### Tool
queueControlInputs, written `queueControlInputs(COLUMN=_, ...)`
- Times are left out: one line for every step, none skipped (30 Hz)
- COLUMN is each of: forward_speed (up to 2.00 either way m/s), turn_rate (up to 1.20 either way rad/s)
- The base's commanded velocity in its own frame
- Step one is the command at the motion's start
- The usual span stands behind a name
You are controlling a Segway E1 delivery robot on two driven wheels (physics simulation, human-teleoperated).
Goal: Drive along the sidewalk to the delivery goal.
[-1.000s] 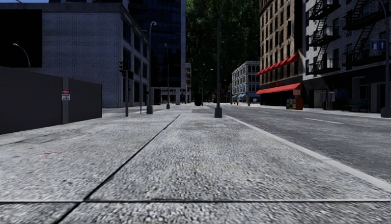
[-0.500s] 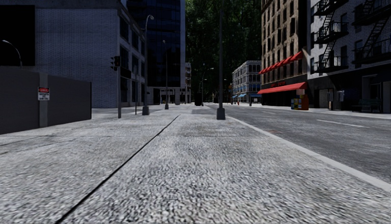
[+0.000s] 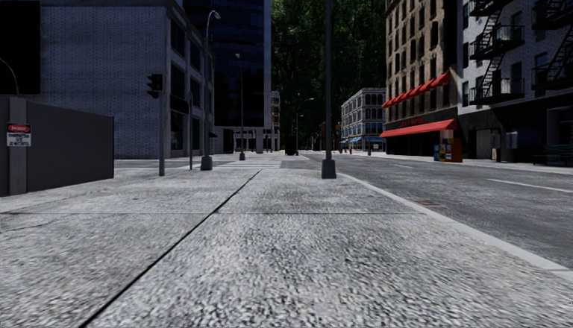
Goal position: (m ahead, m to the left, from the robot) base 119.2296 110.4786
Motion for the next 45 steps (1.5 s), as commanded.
queueControlInputs(forward_speed=2.0, turn_rate=0.0)
queueControlInputs(forward_speed=2.0, turn_rate=0.0)
queueControlInputs(forward_speed=2.0, turn_rate=0.0)
queueControlInputs(forward_speed=2.0, turn_rate=0.0)
queueControlInputs(forward_speed=2.0, turn_rate=0.0)
queueControlInputs(forward_speed=2.0, turn_rate=0.0)
queueControlInputs(forward_speed=2.0, turn_rate=0.07)
queueControlInputs(forward_speed=2.0, turn_rate=0.07)
queueControlInputs(forward_speed=2.0, turn_rate=0.14)
queueControlInputs(forward_speed=2.0, turn_rate=0.16)
queueControlInputs(forward_speed=2.0, turn_rate=0.17)
queueControlInputs(forward_speed=2.0, turn_rate=0.17)
queueControlInputs(forward_speed=2.0, turn_rate=0.2)
queueControlInputs(forward_speed=2.0, turn_rate=0.22)
queueControlInputs(forward_speed=2.0, turn_rate=0.22)
queueControlInputs(forward_speed=2.0, turn_rate=0.23)
queueControlInputs(forward_speed=2.0, turn_rate=0.23)
queueControlInputs(forward_speed=2.0, turn_rate=0.23)
queueControlInputs(forward_speed=2.0, turn_rate=0.23)
queueControlInputs(forward_speed=2.0, turn_rate=0.23)
queueControlInputs(forward_speed=2.0, turn_rate=0.23)
queueControlInputs(forward_speed=2.0, turn_rate=0.23)
queueControlInputs(forward_speed=2.0, turn_rate=0.23)
queueControlInputs(forward_speed=2.0, turn_rate=0.23)
queueControlInputs(forward_speed=2.0, turn_rate=0.23)
queueControlInputs(forward_speed=2.0, turn_rate=0.23)
queueControlInputs(forward_speed=2.0, turn_rate=0.23)
queueControlInputs(forward_speed=2.0, turn_rate=0.23)
queueControlInputs(forward_speed=2.0, turn_rate=0.23)
queueControlInputs(forward_speed=2.0, turn_rate=0.23)
queueControlInputs(forward_speed=2.0, turn_rate=0.16)
queueControlInputs(forward_speed=2.0, turn_rate=0.16)
queueControlInputs(forward_speed=2.0, turn_rate=0.0)
queueControlInputs(forward_speed=2.0, turn_rate=0.0)
queueControlInputs(forward_speed=2.0, turn_rate=0.0)
queueControlInputs(forward_speed=2.0, turn_rate=0.0)
queueControlInputs(forward_speed=2.0, turn_rate=0.0)
queueControlInputs(forward_speed=2.0, turn_rate=0.0)
queueControlInputs(forward_speed=2.0, turn_rate=0.0)
queueControlInputs(forward_speed=2.0, turn_rate=0.0)
queueControlInputs(forward_speed=2.0, turn_rate=0.0)
queueControlInputs(forward_speed=2.0, turn_rate=0.0)
queueControlInputs(forward_speed=2.0, turn_rate=0.0)
queueControlInputs(forward_speed=2.0, turn_rate=0.0)
queueControlInputs(forward_speed=2.0, turn_rate=0.0)
